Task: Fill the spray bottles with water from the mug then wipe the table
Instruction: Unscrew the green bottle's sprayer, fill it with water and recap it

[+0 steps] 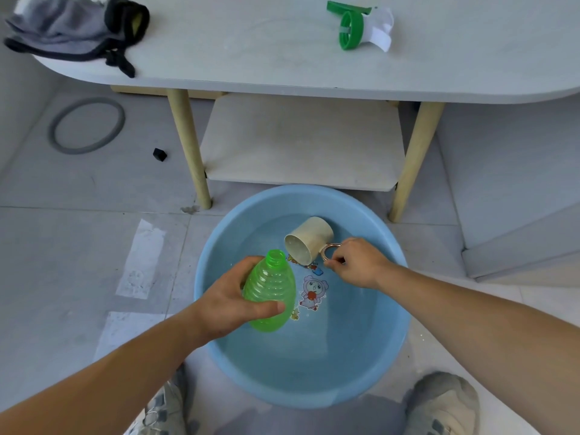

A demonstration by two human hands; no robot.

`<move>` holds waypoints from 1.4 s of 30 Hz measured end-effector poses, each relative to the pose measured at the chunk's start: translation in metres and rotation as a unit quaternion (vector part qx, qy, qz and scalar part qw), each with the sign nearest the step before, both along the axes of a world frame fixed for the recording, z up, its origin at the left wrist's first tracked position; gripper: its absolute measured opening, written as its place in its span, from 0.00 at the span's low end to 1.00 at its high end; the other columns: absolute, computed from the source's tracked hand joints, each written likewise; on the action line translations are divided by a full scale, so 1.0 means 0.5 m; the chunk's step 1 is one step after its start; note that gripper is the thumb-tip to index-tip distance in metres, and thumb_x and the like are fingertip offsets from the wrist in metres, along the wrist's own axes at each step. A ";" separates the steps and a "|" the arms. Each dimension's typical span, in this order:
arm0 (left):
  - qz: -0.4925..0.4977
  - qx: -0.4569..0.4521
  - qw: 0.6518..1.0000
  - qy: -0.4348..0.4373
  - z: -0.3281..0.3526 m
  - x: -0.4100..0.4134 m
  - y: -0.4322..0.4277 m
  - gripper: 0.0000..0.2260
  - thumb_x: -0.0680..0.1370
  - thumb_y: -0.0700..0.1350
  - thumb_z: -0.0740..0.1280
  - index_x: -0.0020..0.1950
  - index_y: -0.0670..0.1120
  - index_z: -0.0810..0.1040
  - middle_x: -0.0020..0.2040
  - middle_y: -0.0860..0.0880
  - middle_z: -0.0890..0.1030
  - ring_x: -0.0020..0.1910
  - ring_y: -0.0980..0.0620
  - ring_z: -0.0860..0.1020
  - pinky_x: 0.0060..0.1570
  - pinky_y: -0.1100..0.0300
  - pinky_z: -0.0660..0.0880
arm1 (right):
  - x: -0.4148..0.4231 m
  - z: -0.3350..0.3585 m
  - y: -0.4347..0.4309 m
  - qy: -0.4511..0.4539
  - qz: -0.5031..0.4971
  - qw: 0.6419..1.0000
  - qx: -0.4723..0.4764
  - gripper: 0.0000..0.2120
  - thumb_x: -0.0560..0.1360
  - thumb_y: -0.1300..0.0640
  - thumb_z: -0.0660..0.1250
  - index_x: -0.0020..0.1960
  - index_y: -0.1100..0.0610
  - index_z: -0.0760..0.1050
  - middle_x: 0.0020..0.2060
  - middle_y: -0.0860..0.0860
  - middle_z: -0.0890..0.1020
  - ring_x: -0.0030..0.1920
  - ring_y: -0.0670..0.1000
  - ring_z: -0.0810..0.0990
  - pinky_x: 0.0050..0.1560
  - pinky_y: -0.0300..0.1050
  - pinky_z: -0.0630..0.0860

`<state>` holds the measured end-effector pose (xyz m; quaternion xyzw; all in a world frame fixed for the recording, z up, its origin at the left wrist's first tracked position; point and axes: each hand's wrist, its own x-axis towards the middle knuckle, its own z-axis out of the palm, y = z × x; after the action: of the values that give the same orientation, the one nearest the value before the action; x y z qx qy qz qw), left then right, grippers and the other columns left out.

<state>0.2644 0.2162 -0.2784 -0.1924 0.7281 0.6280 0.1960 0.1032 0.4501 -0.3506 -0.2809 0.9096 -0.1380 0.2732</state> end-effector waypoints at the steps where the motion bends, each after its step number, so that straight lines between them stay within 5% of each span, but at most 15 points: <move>1: 0.000 0.001 1.000 -0.002 -0.001 0.000 -0.002 0.31 0.62 0.46 0.82 0.63 0.50 0.78 0.55 0.45 0.85 0.54 0.50 0.84 0.53 0.58 0.82 | 0.002 0.003 -0.001 -0.018 -0.022 0.999 -0.016 0.24 0.79 0.47 0.64 0.31 0.61 0.73 0.26 0.50 0.74 0.31 0.53 0.72 0.35 0.48 0.70; 5: 0.007 0.003 1.000 -0.004 0.004 -0.001 -0.005 0.35 0.58 0.53 0.82 0.63 0.52 0.78 0.55 0.46 0.85 0.56 0.48 0.84 0.55 0.56 0.83 | 0.008 0.027 0.000 -0.093 -0.152 0.979 -0.098 0.19 0.79 0.47 0.66 0.37 0.59 0.82 0.20 0.44 0.72 0.22 0.44 0.65 0.25 0.36 0.63; 9: 0.012 0.002 1.000 0.009 0.019 0.000 -0.004 0.35 0.58 0.53 0.82 0.64 0.53 0.78 0.55 0.48 0.86 0.55 0.50 0.84 0.53 0.58 0.82 | 0.013 0.070 0.008 -0.121 -0.181 0.966 -0.136 0.17 0.79 0.48 0.66 0.39 0.56 0.84 0.17 0.41 0.71 0.21 0.44 0.64 0.26 0.37 0.61; 11: 0.011 0.002 1.000 0.013 0.031 0.002 -0.002 0.34 0.60 0.50 0.83 0.64 0.54 0.78 0.55 0.49 0.86 0.56 0.51 0.84 0.54 0.58 0.82 | 0.017 0.094 0.018 -0.137 -0.185 0.959 -0.166 0.16 0.79 0.48 0.67 0.37 0.54 0.85 0.24 0.43 0.79 0.25 0.43 0.70 0.31 0.40 0.67; 14: 0.006 0.014 1.000 0.020 0.056 0.006 0.000 0.33 0.61 0.48 0.83 0.64 0.55 0.77 0.56 0.51 0.85 0.56 0.53 0.84 0.54 0.58 0.82 | 0.021 0.138 0.028 -0.181 -0.215 0.934 -0.220 0.15 0.79 0.50 0.67 0.37 0.54 0.84 0.38 0.51 0.87 0.44 0.49 0.85 0.46 0.43 0.75; 18: 0.009 0.025 0.999 0.028 0.086 0.015 0.004 0.35 0.57 0.50 0.84 0.63 0.56 0.78 0.56 0.51 0.86 0.55 0.52 0.85 0.54 0.56 0.82 | 0.030 0.215 0.027 -0.237 -0.253 0.883 -0.317 0.14 0.79 0.58 0.66 0.44 0.69 0.81 0.40 0.57 0.86 0.45 0.50 0.85 0.62 0.47 0.78; 23: -0.009 0.032 0.999 0.039 0.131 0.032 0.004 0.28 0.70 0.36 0.81 0.63 0.57 0.77 0.55 0.51 0.85 0.50 0.57 0.85 0.42 0.63 0.80 | 0.054 0.352 0.027 -0.185 -0.208 0.906 -0.318 0.15 0.79 0.55 0.66 0.41 0.63 0.83 0.41 0.55 0.87 0.49 0.51 0.86 0.67 0.54 0.73; 32: -0.006 0.037 0.994 0.101 0.198 0.040 0.017 0.31 0.63 0.45 0.82 0.64 0.55 0.78 0.56 0.49 0.85 0.55 0.51 0.85 0.51 0.56 0.83 | 0.114 0.527 0.045 -0.059 -0.169 0.924 -0.338 0.16 0.79 0.54 0.66 0.37 0.57 0.85 0.41 0.53 0.87 0.52 0.51 0.85 0.69 0.56 0.71; 39: -0.017 0.038 0.991 0.127 0.222 0.048 0.023 0.28 0.68 0.39 0.82 0.64 0.55 0.77 0.58 0.47 0.84 0.56 0.51 0.84 0.52 0.60 0.82 | 0.146 0.584 0.061 0.034 -0.146 0.933 -0.327 0.13 0.78 0.52 0.67 0.38 0.50 0.85 0.41 0.49 0.87 0.53 0.50 0.83 0.66 0.58 0.71; 42: -0.014 0.047 0.990 0.132 0.224 0.047 0.026 0.30 0.64 0.44 0.82 0.63 0.55 0.78 0.57 0.48 0.85 0.56 0.51 0.84 0.54 0.58 0.82 | 0.158 0.597 0.060 0.059 -0.137 0.934 -0.325 0.14 0.73 0.41 0.68 0.37 0.48 0.85 0.40 0.54 0.86 0.50 0.58 0.82 0.62 0.59 0.73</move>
<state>0.2876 0.2292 -0.1662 -0.0879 0.7199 0.6786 0.1162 0.1821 0.4799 -0.0519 -0.2347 0.8592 -0.4454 0.0910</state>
